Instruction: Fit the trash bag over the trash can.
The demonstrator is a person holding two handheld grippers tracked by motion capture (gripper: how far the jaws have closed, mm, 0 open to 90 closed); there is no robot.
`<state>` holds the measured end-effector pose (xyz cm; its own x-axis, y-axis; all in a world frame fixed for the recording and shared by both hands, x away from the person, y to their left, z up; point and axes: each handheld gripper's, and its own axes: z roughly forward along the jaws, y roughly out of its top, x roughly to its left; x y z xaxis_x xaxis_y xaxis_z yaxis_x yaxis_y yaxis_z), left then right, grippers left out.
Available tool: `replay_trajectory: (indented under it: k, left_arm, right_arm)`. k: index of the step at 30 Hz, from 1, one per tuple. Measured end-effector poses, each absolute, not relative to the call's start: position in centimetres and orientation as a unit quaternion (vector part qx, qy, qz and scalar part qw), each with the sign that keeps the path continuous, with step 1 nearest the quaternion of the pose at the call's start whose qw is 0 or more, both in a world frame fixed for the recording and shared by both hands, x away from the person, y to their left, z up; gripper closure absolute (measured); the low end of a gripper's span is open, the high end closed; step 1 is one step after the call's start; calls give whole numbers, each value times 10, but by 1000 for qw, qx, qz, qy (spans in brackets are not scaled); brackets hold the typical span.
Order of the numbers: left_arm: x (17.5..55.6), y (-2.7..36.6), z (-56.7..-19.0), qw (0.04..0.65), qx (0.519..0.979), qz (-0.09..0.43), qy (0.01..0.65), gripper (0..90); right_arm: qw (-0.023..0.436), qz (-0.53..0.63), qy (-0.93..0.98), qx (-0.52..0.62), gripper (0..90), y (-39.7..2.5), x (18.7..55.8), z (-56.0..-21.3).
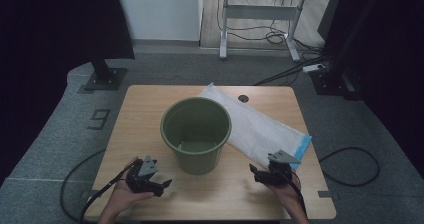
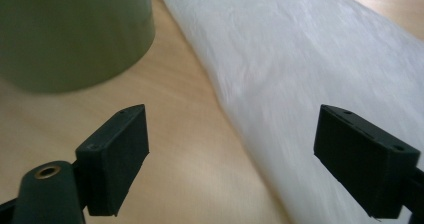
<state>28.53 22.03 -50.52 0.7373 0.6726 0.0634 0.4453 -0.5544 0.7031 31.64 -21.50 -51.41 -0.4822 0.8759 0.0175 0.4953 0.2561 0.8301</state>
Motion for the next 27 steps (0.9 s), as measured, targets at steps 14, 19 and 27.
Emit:
replay_trajectory:
  k: [14, 19, 27]
  left_arm:
    - [277, 246, -512, 361, 839, 166, 372, 138]
    - [276, 247, -513, 356, 840, 168, 374, 138]
    - [276, 246, -514, 357, 841, 169, 371, 139]
  right_arm:
    - [190, 376, 777, 467, 325, -161, 411, -536]
    - [178, 360, 783, 474, 438, -166, 419, -546]
    - [198, 322, 795, 474, 835, -172, 406, -540]
